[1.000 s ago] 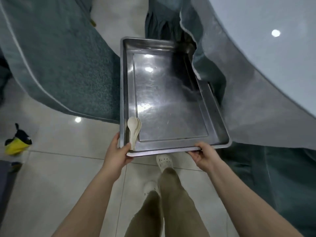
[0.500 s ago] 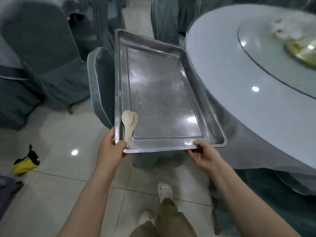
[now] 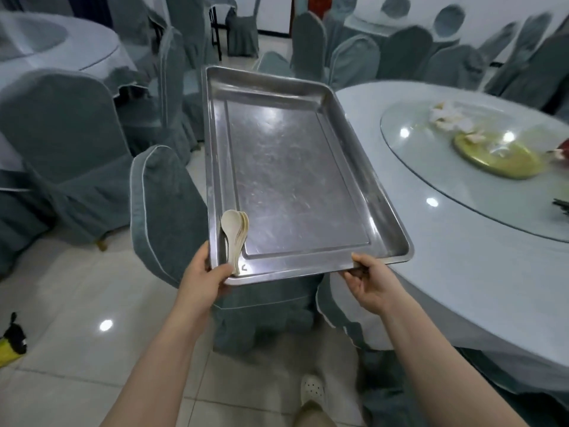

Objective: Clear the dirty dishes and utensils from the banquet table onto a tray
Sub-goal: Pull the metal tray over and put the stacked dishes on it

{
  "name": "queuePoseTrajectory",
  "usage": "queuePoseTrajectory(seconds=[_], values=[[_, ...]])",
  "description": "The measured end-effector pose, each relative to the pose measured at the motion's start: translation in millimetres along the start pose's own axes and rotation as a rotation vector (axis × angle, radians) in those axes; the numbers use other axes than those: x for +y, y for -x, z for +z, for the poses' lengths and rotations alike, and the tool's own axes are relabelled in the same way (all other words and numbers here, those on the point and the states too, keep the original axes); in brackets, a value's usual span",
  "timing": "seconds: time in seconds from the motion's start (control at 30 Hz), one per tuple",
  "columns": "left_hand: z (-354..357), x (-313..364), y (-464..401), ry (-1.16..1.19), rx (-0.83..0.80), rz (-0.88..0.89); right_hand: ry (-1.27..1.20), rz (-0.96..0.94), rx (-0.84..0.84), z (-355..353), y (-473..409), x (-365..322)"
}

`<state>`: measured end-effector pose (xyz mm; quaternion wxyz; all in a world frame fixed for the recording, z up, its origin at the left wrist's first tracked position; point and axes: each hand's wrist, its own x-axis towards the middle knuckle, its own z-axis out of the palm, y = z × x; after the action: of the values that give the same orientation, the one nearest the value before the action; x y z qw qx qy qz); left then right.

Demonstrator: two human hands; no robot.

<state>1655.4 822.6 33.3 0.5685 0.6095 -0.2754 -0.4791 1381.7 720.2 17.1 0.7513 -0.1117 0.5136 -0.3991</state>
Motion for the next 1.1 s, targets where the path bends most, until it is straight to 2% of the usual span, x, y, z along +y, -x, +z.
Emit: queuePoseTrajectory(seconds=[0.17,0.47,0.63,0.83,1.1], values=[[68,-19,-37,0.038,-0.043,-0.108,-0.005,0.022,0.066,-44,-36,-47],[171,-53,-95,0.058,-0.018,-0.263,0.027,0.131,0.125,-96,-104,-127],[193,-64,-117,0.078,0.029,-0.33,0.049,0.157,0.129,-104,-133,-145],[202,-58,-157,0.14,0.031,-0.374,0.114,0.085,0.092,-93,-162,-169],[212,-52,-229,0.283,-0.02,-0.509,-0.114,0.098,0.245,-67,-202,-189]])
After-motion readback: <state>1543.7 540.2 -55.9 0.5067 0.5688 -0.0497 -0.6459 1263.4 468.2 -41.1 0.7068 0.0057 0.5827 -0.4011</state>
